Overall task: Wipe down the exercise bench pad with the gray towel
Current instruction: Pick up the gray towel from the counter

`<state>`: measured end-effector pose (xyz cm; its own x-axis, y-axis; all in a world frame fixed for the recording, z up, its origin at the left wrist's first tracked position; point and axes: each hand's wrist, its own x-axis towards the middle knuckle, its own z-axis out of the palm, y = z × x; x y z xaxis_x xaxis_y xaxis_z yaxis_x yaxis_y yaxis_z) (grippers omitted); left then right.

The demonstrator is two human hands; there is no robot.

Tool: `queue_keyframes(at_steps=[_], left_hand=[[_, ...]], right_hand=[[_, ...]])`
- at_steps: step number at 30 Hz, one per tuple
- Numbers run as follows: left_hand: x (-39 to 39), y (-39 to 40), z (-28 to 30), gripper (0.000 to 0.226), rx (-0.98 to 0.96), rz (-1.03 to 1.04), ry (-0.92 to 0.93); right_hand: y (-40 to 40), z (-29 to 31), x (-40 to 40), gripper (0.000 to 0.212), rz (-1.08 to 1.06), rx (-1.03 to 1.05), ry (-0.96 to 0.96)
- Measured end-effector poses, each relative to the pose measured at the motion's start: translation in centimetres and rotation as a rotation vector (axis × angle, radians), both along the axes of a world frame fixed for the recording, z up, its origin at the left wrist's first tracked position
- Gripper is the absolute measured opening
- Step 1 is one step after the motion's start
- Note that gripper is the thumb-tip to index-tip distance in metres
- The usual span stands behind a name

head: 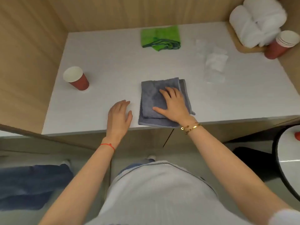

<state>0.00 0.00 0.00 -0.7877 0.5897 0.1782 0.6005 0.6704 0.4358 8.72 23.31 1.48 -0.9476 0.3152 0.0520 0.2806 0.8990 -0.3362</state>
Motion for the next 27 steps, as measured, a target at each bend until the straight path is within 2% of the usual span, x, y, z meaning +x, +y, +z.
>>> queue_keyframes(at_steps=[2,6,10,14,16,18,23,25,27], left_hand=[[-0.6,-0.2,-0.3,0.038,-0.023,-0.040,-0.019],[-0.9,-0.8,-1.0,0.039,-0.067,-0.097,-0.007],[-1.0,-0.6,-0.9,0.037,-0.071,-0.162,-0.002],[-0.3,0.9,-0.1,0.032,-0.016,-0.329,-0.002],[0.9,2.1,0.7,0.032,0.028,-0.413,-0.038],[2.7,3.4,1.6,0.030,0.076,-0.498,-0.073],[9.4,6.9,2.8,0.023,0.133,-0.774,-0.129],[12.7,7.9,2.1,0.021,0.073,-0.903,-0.168],[16.2,8.6,0.5,0.019,-0.066,-0.991,-0.285]], right_hand=[[-0.7,-0.4,0.5,0.087,-0.026,0.074,-0.032],[-1.8,-1.5,2.3,0.081,-0.133,0.200,0.012],[-3.5,-1.8,3.3,0.060,-0.255,0.304,0.016],[-4.9,-1.4,4.8,0.038,-0.404,0.367,0.070],[-5.5,-1.0,6.7,0.032,-0.481,0.294,0.129],[-6.3,-0.5,9.7,0.031,-0.597,0.130,0.199],[-10.5,-1.7,22.3,0.028,-1.026,-0.203,0.383],[-13.6,-3.1,28.4,0.030,-1.240,-0.323,0.372],[-17.8,-4.8,34.4,0.036,-1.461,-0.439,0.285]])
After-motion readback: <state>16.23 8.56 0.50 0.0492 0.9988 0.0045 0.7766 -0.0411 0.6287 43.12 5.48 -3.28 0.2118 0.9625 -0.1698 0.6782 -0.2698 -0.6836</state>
